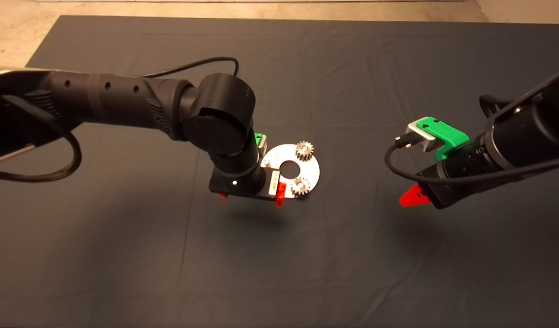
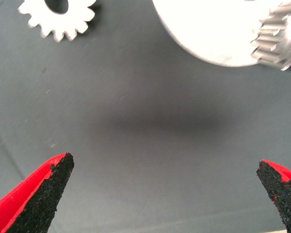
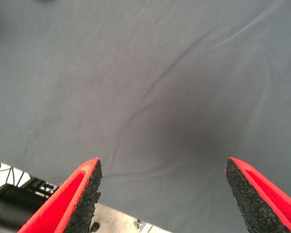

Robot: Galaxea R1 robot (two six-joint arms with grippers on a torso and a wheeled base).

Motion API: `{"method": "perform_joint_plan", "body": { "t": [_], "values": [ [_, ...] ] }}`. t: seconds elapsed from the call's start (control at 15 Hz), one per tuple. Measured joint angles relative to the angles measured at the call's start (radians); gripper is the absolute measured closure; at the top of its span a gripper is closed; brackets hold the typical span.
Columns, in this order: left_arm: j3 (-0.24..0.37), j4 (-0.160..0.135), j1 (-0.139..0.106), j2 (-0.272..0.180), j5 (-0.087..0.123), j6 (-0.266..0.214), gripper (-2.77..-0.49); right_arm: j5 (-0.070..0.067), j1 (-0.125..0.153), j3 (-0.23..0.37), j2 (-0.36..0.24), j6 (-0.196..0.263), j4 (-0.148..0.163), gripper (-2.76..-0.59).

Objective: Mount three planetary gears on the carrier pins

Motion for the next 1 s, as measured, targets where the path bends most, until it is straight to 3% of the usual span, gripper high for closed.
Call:
{"method": "perform_joint_plan", "body": {
  "t": [0.47,0.73,1.0],
  "values": [
    [-0.135,0.001,0.000,0.054,0.000,0.066,-2.77,0.000,0.001,0.016,-0.003,0.011,0.002,-1.89],
    [-0.214,0.001,0.000,0.055,0.000,0.120,-2.77,0.000,0.001,0.017,-0.005,0.013,0.002,-1.89],
    [-0.247,0.001,0.001,0.036,0.000,0.141,-2.77,-0.001,0.003,0.017,-0.005,0.014,0.003,-1.89]
  ]
}}
